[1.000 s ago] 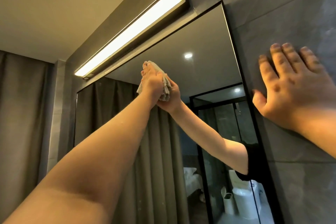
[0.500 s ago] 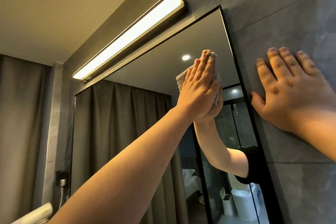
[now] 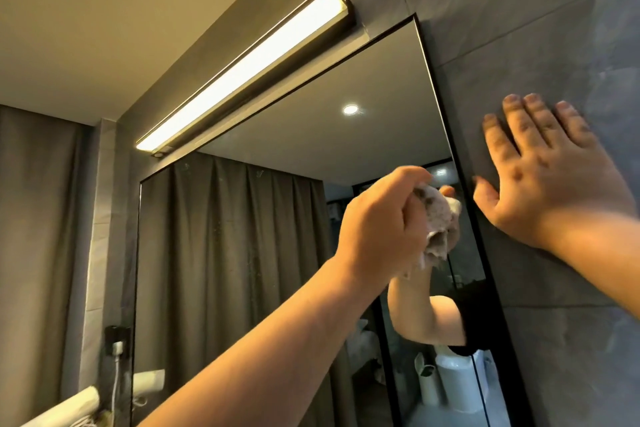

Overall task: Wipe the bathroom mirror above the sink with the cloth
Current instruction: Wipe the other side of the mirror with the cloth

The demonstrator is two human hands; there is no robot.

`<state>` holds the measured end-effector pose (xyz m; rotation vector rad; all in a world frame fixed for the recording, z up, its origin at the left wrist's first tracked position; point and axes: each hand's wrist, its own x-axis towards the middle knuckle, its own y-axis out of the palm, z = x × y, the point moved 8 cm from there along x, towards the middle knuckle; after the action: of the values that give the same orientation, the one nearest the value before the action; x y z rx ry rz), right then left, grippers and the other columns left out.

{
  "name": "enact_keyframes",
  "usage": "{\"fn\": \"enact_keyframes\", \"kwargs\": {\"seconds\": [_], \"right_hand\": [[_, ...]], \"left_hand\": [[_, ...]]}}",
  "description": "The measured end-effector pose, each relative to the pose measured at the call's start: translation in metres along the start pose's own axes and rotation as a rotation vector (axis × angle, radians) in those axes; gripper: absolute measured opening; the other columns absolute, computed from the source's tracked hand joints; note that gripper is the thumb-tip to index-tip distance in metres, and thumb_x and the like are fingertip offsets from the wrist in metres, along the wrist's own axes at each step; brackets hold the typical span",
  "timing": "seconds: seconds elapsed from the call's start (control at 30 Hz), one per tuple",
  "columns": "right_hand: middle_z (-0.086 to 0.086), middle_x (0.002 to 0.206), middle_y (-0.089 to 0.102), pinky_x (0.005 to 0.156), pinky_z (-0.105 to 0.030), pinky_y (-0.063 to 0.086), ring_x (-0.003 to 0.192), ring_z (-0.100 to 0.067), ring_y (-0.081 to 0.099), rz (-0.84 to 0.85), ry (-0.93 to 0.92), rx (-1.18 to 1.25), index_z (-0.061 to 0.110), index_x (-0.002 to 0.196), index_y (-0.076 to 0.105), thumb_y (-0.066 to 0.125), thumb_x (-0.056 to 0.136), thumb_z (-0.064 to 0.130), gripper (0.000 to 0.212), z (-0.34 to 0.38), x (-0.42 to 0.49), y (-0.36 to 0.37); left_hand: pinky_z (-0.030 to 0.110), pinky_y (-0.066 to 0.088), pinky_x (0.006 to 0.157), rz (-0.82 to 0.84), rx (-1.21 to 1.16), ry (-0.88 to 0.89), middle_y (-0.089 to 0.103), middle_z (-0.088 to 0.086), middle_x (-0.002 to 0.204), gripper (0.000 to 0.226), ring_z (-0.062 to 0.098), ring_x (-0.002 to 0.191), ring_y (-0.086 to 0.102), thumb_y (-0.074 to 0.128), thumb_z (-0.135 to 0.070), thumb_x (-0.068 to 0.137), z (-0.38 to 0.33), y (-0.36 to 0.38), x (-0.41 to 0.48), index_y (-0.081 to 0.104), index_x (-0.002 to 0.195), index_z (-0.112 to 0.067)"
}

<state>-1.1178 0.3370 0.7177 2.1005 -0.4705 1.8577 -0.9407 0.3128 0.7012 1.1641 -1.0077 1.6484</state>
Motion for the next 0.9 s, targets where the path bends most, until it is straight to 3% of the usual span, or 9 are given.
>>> {"fn": "enact_keyframes", "kwargs": {"seconds": [0.1,0.2,0.33,0.43,0.53,0.6,0.73,0.9], "right_hand": [[-0.029,0.154,0.031,0.118,-0.055,0.017,0.144,-0.043,0.028,0.011,-0.005,-0.021,-0.002,0.147,0.038,0.033,0.086,0.050,0.081,0.000,-0.001,0.000],[-0.029,0.155,0.031,0.119,-0.054,0.017,0.145,-0.042,0.027,0.018,-0.001,-0.021,-0.001,0.148,0.037,0.032,0.086,0.051,0.080,-0.001,-0.001,0.000],[-0.028,0.155,0.031,0.119,-0.054,0.016,0.145,-0.041,0.027,0.019,-0.005,-0.025,0.000,0.148,0.037,0.033,0.087,0.050,0.080,0.000,-0.001,0.000],[-0.028,0.155,0.031,0.119,-0.053,0.015,0.146,-0.041,0.027,0.018,-0.004,-0.023,0.000,0.148,0.037,0.033,0.087,0.051,0.080,-0.001,-0.001,0.000],[-0.028,0.155,0.030,0.120,-0.053,0.016,0.146,-0.041,0.026,0.018,-0.006,-0.019,0.000,0.149,0.036,0.033,0.086,0.051,0.080,0.000,-0.001,0.001],[-0.029,0.155,0.031,0.120,-0.054,0.016,0.145,-0.042,0.026,0.019,-0.004,-0.008,-0.001,0.148,0.037,0.033,0.086,0.051,0.081,-0.001,-0.001,0.001],[-0.029,0.154,0.031,0.119,-0.054,0.016,0.145,-0.043,0.027,0.018,-0.008,-0.009,-0.001,0.147,0.038,0.034,0.086,0.050,0.081,-0.001,-0.001,0.001],[-0.030,0.154,0.031,0.119,-0.055,0.017,0.144,-0.044,0.028,0.010,-0.014,-0.011,-0.002,0.147,0.037,0.035,0.085,0.050,0.081,0.000,-0.001,0.001]], "left_hand": [[0.034,0.050,0.060,-0.019,0.154,-0.262,0.053,-0.006,0.083,0.007,0.015,0.072,0.057,0.047,-0.022,0.090,0.029,-0.001,0.015,0.046,0.097,-0.021],[0.034,0.045,0.076,-0.052,0.312,-0.404,0.037,-0.006,0.096,0.008,0.014,0.094,0.042,0.052,-0.022,0.089,0.056,0.003,0.016,0.045,0.091,-0.019],[0.036,0.047,0.072,-0.226,0.413,-0.193,0.051,-0.003,0.084,0.006,0.016,0.081,0.046,0.059,-0.016,0.081,0.049,0.010,0.003,0.058,0.075,-0.016],[0.035,0.047,0.057,-0.184,0.346,-0.011,0.055,0.000,0.074,0.016,0.018,0.066,0.050,0.055,-0.022,0.087,0.031,0.024,-0.011,0.058,0.076,-0.011],[0.028,0.044,0.055,-0.144,0.381,0.133,0.056,0.002,0.074,0.031,0.017,0.063,0.050,0.053,-0.037,0.092,0.017,0.033,-0.018,0.060,0.079,-0.010],[0.030,0.044,0.056,-0.172,0.370,0.148,0.056,0.003,0.075,0.025,0.019,0.064,0.050,0.054,-0.029,0.091,0.022,0.030,-0.017,0.060,0.078,-0.009],[0.034,0.045,0.066,-0.300,0.393,-0.078,0.059,0.004,0.082,0.016,0.023,0.075,0.054,0.055,-0.024,0.089,0.077,0.001,0.008,0.062,0.081,-0.012],[0.036,0.043,0.084,-0.475,0.459,-0.500,0.063,0.010,0.100,0.022,0.031,0.097,0.055,0.055,-0.024,0.092,0.177,-0.065,0.015,0.072,0.103,-0.015]]}}
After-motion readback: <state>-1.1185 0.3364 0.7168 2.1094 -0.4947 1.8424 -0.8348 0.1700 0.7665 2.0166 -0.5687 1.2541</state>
